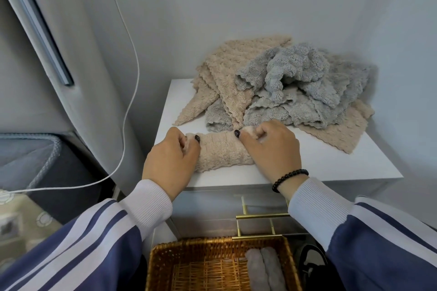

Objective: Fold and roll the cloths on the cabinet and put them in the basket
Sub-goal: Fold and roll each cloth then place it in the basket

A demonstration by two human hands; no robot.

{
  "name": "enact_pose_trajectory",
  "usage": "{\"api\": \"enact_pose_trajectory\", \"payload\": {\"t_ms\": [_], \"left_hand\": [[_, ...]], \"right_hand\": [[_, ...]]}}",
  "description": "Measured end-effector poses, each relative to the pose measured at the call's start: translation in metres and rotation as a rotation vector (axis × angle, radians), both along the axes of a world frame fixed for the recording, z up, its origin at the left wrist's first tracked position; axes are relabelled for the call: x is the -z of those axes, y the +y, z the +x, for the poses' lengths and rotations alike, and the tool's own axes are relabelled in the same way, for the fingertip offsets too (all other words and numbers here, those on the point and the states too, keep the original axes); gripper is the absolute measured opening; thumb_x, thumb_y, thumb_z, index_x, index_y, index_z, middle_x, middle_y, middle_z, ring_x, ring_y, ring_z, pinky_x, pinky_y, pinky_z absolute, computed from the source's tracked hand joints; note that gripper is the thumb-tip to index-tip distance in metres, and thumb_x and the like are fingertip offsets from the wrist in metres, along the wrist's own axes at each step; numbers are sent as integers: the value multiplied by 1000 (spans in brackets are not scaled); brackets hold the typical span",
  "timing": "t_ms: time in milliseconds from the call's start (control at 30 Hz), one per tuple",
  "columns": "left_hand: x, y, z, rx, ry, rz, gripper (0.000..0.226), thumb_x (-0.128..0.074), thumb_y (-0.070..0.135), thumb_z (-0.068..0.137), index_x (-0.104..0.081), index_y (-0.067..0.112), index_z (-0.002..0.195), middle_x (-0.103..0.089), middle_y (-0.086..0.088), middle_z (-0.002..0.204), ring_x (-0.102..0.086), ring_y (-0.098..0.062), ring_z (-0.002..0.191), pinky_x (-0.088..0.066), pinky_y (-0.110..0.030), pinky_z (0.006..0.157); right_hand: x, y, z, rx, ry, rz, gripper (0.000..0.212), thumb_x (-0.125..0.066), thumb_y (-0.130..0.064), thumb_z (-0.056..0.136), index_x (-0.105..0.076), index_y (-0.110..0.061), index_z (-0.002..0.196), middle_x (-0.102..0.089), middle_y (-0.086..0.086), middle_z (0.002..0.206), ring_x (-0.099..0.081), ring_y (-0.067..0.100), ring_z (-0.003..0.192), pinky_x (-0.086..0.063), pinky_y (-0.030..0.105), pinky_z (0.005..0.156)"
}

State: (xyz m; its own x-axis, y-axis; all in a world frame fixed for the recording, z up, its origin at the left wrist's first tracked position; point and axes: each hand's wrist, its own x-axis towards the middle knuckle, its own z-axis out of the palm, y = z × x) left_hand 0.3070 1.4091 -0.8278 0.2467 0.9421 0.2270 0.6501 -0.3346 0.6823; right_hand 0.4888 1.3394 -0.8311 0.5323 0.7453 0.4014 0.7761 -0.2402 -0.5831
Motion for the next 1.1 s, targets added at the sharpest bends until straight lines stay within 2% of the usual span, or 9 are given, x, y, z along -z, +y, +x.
{"api": "enact_pose_trajectory", "payload": {"t_ms": [100,200,300,400,567,700,867,967,1100], "left_hand": [[-2,2,1,19,66,154,17,-53,34,89,-46,19,89,-57,1,76,-56,-24,70,-48,-40,67],[-1,6,0,147,158,453,16,-60,14,84,-58,17,100,-59,-3,102,-57,-26,91,-47,-41,72],[5,9,0,382,286,628,25,-52,7,78,-68,13,96,-68,-2,94,-64,-28,82,-50,-37,65],[4,9,-7,476,306,539,38,-40,18,83,-69,8,106,-71,-7,96,-68,-29,82,-56,-39,68],[1,3,-23,568,419,400,71,-37,59,84,-48,14,138,-57,-4,131,-54,-23,119,-45,-42,97],[7,-5,-31,568,506,470,86,-43,72,74,-41,18,141,-54,-2,130,-54,-24,118,-45,-44,93],[12,-14,-43,611,418,601,64,-64,44,75,-42,27,133,-65,3,116,-64,-22,103,-47,-43,84],[11,-27,-49,610,334,643,52,-58,36,77,-46,29,128,-68,6,110,-65,-19,98,-48,-41,84],[9,-53,-62,722,206,507,39,-55,40,80,-53,31,118,-70,7,101,-66,-15,90,-54,-31,77]], "right_hand": [[-2,2,-5,-84,-130,105,19,-69,-27,83,-57,-14,90,-54,1,92,-53,17,78,-46,30,67],[2,2,-10,-267,-498,256,8,-60,-5,84,-65,-7,89,-59,7,90,-54,23,81,-42,33,72],[10,-1,-10,-379,-653,228,21,-56,6,80,-70,-6,92,-64,7,88,-59,25,79,-45,36,69],[12,-9,-4,-454,-590,108,38,-42,-6,84,-66,-5,113,-66,10,103,-63,28,93,-52,41,76],[6,-28,-2,-537,-528,-157,66,-42,-52,90,-47,-7,138,-55,9,130,-51,25,120,-49,40,93],[1,-40,-6,-530,-540,-188,75,-55,-59,80,-48,-10,137,-56,6,128,-54,23,116,-51,37,88],[4,-61,-12,-523,-596,-125,70,-85,-17,62,-58,-8,126,-64,8,112,-63,26,99,-56,40,74],[3,-79,-24,-478,-628,-34,64,-82,-5,56,-64,-6,118,-68,7,101,-66,26,86,-56,38,64],[14,-116,-42,-437,-569,-26,41,-56,-12,74,-64,-10,115,-68,4,88,-63,25,74,-52,34,63]]}}
